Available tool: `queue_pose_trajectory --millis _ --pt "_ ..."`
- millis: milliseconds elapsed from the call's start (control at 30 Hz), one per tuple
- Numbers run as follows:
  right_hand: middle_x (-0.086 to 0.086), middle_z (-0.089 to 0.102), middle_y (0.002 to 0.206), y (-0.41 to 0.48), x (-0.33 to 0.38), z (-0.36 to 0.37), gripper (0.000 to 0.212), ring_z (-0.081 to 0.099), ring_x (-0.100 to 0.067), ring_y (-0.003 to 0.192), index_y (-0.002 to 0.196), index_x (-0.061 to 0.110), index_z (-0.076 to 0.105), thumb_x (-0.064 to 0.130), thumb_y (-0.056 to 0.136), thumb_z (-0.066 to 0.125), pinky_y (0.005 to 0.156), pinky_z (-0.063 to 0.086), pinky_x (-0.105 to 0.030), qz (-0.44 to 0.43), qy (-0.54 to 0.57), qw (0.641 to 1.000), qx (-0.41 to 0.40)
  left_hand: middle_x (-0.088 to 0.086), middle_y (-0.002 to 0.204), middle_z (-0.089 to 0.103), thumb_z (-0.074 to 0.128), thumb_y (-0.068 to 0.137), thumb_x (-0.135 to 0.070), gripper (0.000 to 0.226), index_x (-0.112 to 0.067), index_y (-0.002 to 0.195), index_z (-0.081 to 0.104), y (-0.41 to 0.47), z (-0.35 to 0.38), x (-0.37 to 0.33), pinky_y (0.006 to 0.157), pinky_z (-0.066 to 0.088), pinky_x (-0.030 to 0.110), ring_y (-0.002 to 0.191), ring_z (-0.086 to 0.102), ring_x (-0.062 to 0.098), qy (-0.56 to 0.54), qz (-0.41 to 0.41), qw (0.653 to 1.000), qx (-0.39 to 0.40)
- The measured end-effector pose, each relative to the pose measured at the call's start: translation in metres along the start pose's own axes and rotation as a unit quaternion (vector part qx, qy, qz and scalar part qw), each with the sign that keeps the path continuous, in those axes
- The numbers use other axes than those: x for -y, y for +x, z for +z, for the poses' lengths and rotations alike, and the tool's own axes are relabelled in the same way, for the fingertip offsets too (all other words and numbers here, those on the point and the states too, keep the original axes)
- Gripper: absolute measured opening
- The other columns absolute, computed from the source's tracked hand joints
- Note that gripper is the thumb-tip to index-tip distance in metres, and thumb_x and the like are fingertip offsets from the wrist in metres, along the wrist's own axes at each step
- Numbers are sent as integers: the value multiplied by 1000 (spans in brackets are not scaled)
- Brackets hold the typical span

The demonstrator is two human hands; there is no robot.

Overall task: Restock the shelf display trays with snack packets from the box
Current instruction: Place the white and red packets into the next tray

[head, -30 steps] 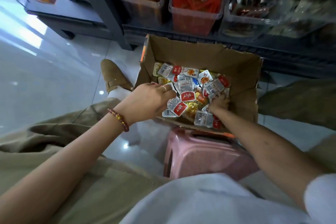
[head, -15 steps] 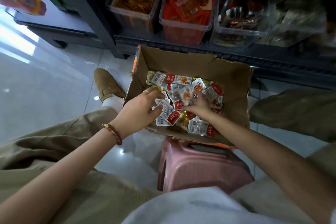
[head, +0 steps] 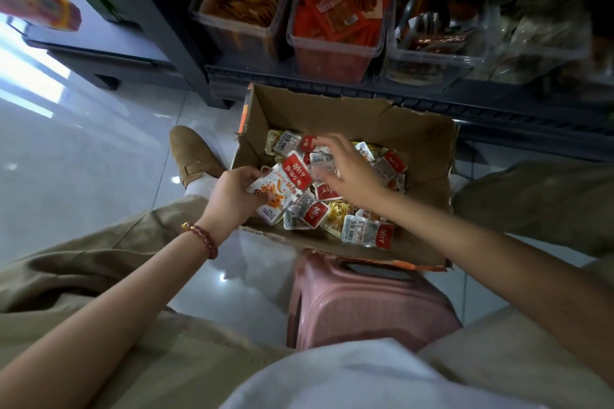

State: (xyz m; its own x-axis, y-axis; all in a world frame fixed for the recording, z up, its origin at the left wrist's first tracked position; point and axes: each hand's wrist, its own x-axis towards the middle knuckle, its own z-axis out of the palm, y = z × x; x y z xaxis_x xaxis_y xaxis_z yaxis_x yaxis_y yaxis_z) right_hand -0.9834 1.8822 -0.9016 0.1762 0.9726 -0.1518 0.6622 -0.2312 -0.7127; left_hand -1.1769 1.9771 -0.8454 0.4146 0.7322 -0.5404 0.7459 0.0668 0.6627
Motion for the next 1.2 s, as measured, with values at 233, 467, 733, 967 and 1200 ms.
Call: queue_pose_trajectory --millis 233,467,733,967,1200 --pt "-10 53 103 -42 -110 27 27 55 -17 82 116 2 54 19 98 42 73 47 -26 332 -184 813 442 8 113 64 69 80 4 42 -15 108 46 -1 10 2 81 57 40 101 65 23 -129 -7 991 33" --pt "-16 28 151 -60 -132 66 73 48 -29 121 149 3 17 26 87 49 98 42 -31 387 -239 796 399 2 126 52 59 83 14 74 -26 136 28 -3 11 -6 66 57 23 113 57 19 -155 22 987 46" --pt "-10 57 100 -55 -94 32 27 52 -18 85 114 2 61 13 89 56 70 42 -28 281 -260 840 385 0 130 51 49 88 11 44 -27 111 53 6 15 -44 66 49 18 90 57 6 52 124 991 11" --pt "-13 68 110 -9 -57 -43 24 63 -20 92 108 3 68 17 91 60 75 49 -29 224 -85 916 322 7 129 53 48 84 7 44 -19 116 64 12 14 -77 63 43 18 87 59 20 175 199 962 -60" --pt "23 64 92 2 39 -176 35 62 10 82 117 14 64 4 84 67 73 46 -7 114 104 939 308 3 129 50 55 91 -10 37 -21 126 58 20 2 -120 88 40 20 114 53 21 103 263 958 -55"
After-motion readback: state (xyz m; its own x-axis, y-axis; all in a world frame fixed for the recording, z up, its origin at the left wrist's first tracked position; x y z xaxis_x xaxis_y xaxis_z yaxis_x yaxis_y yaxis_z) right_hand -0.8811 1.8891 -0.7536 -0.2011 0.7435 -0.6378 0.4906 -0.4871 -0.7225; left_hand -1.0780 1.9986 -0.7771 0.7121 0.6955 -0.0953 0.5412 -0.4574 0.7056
